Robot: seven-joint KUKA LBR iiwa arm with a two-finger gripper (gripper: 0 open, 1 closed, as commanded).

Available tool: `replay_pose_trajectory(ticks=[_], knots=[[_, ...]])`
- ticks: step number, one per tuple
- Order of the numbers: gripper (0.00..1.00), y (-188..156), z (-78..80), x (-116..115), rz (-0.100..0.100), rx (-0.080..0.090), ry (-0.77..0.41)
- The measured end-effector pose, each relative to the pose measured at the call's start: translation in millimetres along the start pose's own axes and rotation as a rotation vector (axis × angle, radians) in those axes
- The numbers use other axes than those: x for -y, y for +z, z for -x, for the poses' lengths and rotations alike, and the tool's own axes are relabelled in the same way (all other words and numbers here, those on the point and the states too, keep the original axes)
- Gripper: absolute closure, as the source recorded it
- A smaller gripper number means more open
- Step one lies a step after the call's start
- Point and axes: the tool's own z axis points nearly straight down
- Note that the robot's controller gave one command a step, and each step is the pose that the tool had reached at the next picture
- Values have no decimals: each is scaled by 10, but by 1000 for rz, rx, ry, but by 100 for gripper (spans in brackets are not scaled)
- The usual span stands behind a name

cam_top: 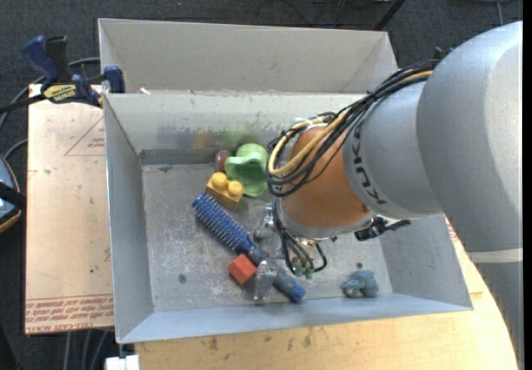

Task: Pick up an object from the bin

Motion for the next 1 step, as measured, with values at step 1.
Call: replay_pose_trajectory(ticks=[1], knots=[[0,-288,-77,-188,0,-4,146]])
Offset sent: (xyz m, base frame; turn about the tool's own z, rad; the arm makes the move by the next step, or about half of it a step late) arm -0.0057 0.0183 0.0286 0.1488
